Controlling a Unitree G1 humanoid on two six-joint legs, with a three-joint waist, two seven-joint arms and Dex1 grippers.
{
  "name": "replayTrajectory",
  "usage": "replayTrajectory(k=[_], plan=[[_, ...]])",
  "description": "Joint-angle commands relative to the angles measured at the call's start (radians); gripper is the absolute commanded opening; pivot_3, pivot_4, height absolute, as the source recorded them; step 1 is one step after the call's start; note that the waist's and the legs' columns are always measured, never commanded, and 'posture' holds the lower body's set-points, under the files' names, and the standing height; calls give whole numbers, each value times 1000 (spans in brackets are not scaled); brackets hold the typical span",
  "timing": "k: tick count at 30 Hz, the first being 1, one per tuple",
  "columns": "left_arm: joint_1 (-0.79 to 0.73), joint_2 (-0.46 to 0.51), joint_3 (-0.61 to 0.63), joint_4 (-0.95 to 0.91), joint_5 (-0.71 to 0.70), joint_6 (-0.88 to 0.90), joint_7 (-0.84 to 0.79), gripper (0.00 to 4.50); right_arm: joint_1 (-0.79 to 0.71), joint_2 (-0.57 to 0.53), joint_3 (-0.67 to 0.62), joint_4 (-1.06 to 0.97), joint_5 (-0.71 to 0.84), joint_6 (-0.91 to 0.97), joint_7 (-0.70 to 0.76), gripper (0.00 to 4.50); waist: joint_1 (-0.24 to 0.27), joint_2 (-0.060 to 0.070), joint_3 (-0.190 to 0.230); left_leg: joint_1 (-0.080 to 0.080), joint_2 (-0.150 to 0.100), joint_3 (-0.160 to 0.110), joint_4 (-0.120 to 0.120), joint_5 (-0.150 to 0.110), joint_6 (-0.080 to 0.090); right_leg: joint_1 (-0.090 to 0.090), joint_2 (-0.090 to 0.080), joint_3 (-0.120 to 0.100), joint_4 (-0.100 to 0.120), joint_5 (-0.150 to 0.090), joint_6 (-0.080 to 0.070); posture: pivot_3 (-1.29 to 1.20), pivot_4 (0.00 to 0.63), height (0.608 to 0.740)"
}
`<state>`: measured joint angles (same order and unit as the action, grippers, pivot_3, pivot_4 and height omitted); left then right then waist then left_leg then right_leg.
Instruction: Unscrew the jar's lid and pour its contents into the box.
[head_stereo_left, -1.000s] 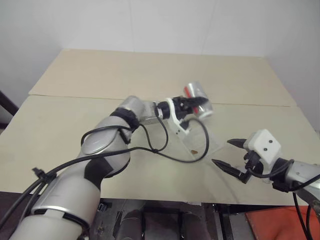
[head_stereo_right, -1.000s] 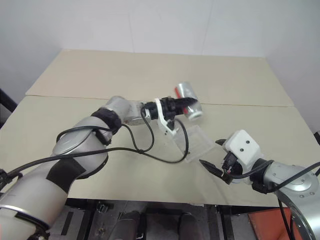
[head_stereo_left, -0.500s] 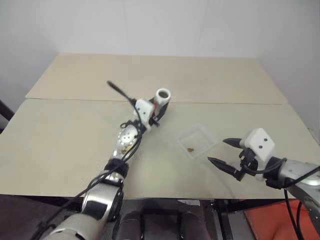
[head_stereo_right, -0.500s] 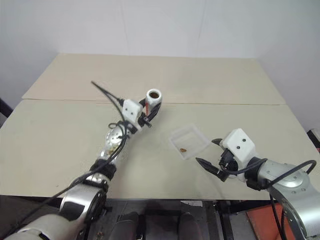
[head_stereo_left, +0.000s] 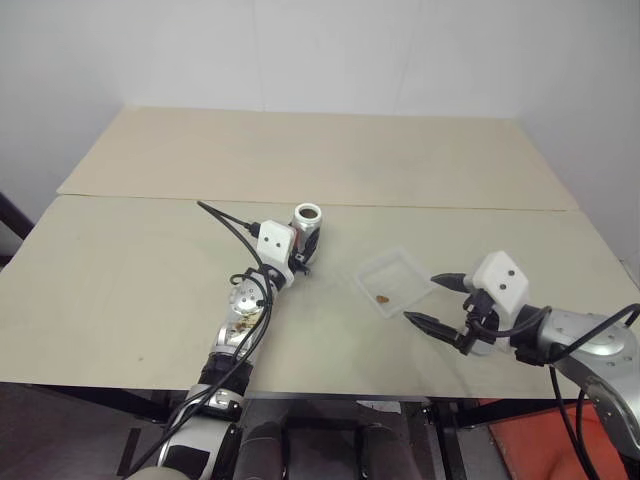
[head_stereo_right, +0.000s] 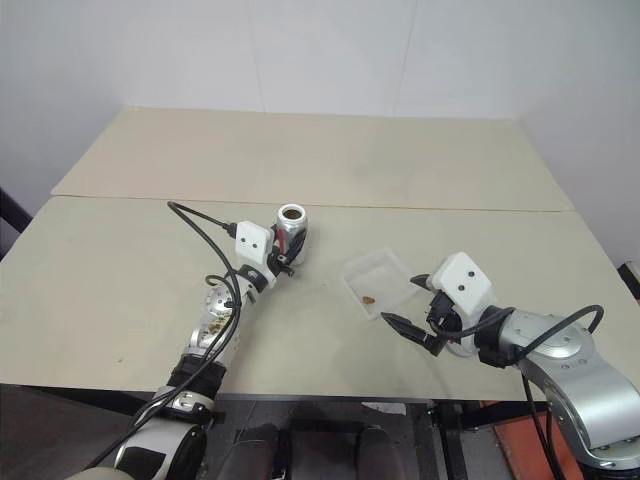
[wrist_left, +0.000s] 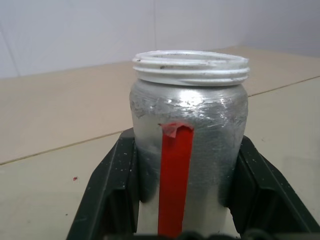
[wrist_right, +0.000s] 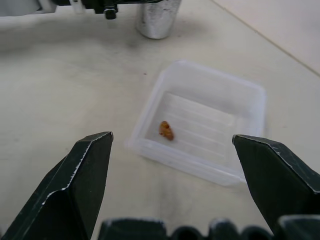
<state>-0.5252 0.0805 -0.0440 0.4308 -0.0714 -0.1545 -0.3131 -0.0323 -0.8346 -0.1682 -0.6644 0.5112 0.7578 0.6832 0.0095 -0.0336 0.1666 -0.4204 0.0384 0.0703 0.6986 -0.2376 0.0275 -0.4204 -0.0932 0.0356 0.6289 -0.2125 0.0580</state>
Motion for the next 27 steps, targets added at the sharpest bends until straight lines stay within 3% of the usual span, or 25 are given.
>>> replayTrajectory(k=[1, 3, 11, 23, 27], plan=[[12, 3, -5, -26, 9, 2, -1, 1914, -8, -3, -5, -20, -11, -33, 1, 4446, -1, 0, 0, 0, 0, 0, 0, 0, 0, 0, 0, 0, 0, 0, 0, 0, 150, 740], [13, 2, 2, -28, -7, 18, -8, 1914, -13, -1, -2, -15, -13, -29, 0, 4446, -1, 0, 0, 0, 0, 0, 0, 0, 0, 0, 0, 0, 0, 0, 0, 0, 150, 740], [29, -2, 12, -58, -23, 7, -16, 4487, 1, -5, 1, -16, -18, -32, 28, 4500, 1, 0, 0, 0, 0, 0, 0, 0, 0, 0, 0, 0, 0, 0, 0, 0, 150, 740], [224, 9, 5, -371, -40, 215, -6, 4487, 0, -24, 11, -6, -9, -1, 51, 4500, -1, 0, 0, 0, 0, 0, -1, 0, 0, 0, 0, 0, -1, 0, 0, 0, 150, 740], [316, 57, 10, -534, -73, 288, -46, 4487, 11, -62, 1, -4, -13, -10, 85, 4500, -1, 0, 0, 0, 1, -1, -1, 0, 0, -1, 0, 0, 0, 0, 0, 0, 150, 740]])
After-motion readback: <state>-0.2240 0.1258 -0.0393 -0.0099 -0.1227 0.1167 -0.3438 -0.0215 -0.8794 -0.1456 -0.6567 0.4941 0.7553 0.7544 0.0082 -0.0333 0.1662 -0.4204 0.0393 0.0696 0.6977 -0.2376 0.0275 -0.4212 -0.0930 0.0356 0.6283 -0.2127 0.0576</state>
